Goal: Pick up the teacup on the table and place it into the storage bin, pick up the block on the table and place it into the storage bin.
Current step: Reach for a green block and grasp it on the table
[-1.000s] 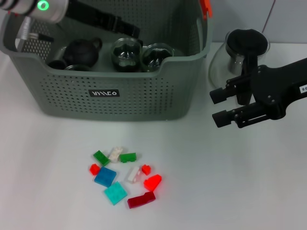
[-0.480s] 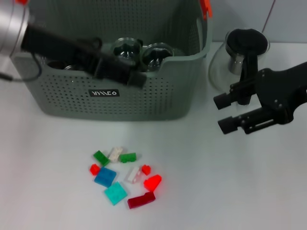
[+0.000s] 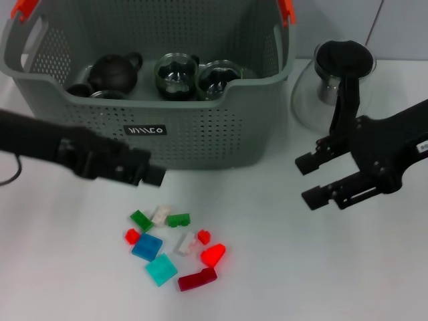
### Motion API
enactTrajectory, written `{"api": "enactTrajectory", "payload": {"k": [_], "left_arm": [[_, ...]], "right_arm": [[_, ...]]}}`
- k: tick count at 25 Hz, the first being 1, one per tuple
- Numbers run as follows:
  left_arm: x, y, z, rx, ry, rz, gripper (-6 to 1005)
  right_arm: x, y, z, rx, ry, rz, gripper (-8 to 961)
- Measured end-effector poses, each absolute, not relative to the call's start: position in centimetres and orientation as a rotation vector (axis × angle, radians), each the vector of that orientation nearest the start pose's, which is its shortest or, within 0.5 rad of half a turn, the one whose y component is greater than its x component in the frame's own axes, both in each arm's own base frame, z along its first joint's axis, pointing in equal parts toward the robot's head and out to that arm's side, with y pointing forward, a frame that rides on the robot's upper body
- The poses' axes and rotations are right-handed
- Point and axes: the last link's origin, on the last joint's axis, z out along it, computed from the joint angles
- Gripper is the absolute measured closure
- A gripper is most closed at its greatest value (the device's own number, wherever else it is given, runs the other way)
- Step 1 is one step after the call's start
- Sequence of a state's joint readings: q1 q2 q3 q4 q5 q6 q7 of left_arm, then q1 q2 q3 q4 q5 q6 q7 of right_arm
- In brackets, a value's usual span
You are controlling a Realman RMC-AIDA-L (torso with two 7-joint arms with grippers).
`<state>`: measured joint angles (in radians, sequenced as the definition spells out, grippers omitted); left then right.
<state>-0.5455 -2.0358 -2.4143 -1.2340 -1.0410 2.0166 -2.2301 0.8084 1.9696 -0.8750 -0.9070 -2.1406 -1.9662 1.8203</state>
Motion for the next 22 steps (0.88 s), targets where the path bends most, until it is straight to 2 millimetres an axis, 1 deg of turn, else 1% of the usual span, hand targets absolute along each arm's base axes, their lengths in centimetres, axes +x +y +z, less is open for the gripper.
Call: {"api": "enactTrajectory", "payload": {"k": [7, 8, 9, 11, 17, 22], "left_arm": [[-24.0, 29.0, 8.9, -2.950, -1.057, -0.397, 322], [-24.5, 28.8, 8.9, -2.952, -1.056, -0.399, 322], [-24.9, 28.6, 9.0, -2.954, -1.055, -0.401, 322], [-25.9, 28.3, 9.0, -2.958, -1.067, -0.409, 322], [-27.7, 27.5, 8.8, -2.994, -1.084, -0.432, 323], [-28.2, 27.1, 8.0, -3.022, -1.091, -0.372, 323]], "right_arm": [[14.0, 35.7, 2.2, -3.304, 0.433, 0.120, 279], [13.4, 35.9, 1.1, -3.308, 0.414, 0.078, 279], [13.4, 35.9, 1.1, -3.308, 0.414, 0.078, 279], [12.9, 36.0, 0.1, -3.312, 0.397, 0.040, 278], [11.3, 36.3, -3.1, -3.320, 0.333, -0.080, 279], [10.3, 36.5, -5.3, -3.300, 0.260, -0.233, 280]]}}
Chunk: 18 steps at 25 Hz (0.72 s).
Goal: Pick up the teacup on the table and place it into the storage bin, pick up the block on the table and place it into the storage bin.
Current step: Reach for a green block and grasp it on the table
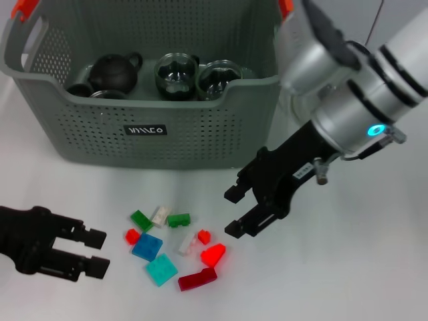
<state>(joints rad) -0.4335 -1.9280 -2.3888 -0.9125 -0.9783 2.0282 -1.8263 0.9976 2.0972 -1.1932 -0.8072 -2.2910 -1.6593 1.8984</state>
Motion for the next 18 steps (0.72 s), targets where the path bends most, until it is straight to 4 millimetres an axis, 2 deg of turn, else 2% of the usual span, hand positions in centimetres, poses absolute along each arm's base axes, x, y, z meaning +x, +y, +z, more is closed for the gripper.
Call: {"api": "enactTrajectory", "payload": {"k": [9, 18], "left_arm": [[-28.7, 27.1, 6.9, -3.031, -1.097, -0.330, 323], [-29.1, 27.0, 6.3, -3.016, -1.124, -0.355, 322]], "right_arm": [[7.2, 36.9, -8.6, -3.216, 0.011, -0.443, 282], [6.2, 36.7, -12.4, -3.128, -0.156, -0.430, 283]]}}
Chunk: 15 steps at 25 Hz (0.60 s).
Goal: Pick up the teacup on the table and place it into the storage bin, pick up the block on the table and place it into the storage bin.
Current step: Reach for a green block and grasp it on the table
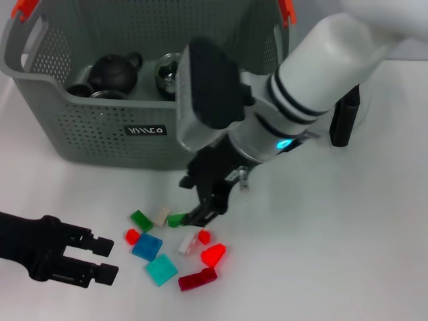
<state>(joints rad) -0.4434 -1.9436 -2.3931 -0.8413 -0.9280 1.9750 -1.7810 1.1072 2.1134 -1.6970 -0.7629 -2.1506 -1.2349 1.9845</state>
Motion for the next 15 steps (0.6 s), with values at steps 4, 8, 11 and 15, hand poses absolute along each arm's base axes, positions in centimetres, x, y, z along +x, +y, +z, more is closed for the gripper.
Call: {"api": "enactTrajectory", "payload": {"k": [4, 8, 11, 15], "left_arm": [[-29.2, 27.0, 6.2, -3.013, -1.128, -0.358, 322], [-29.0, 27.1, 6.0, -3.020, -1.120, -0.360, 322], [-28.9, 27.2, 5.9, -3.022, -1.116, -0.360, 322], [-28.9, 27.2, 5.9, -3.028, -1.104, -0.360, 322]], "right_arm": [[6.3, 36.8, -13.6, -3.095, -0.146, -0.384, 284], [6.7, 36.7, -14.5, -3.086, -0.118, -0.342, 285], [7.0, 36.6, -15.0, -3.083, -0.101, -0.327, 286], [7.7, 36.5, -15.4, -3.082, -0.073, -0.332, 288]]}}
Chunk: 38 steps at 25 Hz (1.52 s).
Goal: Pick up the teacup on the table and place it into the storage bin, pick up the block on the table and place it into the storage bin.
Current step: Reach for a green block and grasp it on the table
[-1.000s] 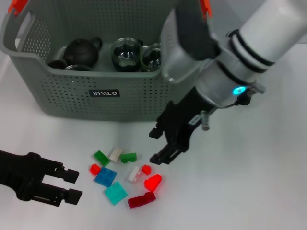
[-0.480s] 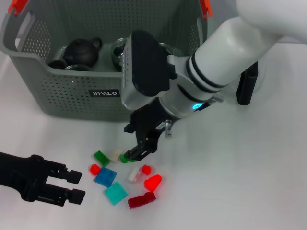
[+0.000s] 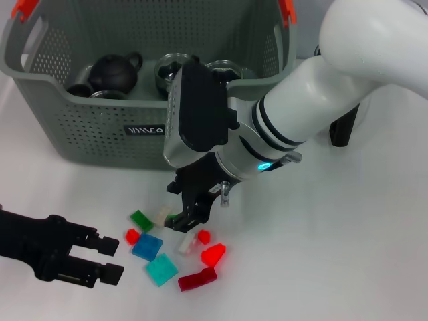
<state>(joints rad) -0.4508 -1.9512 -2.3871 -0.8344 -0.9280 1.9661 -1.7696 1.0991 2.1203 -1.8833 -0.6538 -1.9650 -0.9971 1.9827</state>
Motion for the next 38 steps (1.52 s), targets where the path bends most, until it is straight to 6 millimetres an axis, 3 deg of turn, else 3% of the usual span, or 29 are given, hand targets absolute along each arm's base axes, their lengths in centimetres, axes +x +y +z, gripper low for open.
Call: {"api": "enactTrajectory", "payload": {"k": [38], "left_arm": [[-28.7, 27.5, 5.3, -3.048, -1.087, -0.357, 323]], "right_arm": [[11.3, 36.0, -17.0, -3.018, 0.032, -0.225, 335]]}}
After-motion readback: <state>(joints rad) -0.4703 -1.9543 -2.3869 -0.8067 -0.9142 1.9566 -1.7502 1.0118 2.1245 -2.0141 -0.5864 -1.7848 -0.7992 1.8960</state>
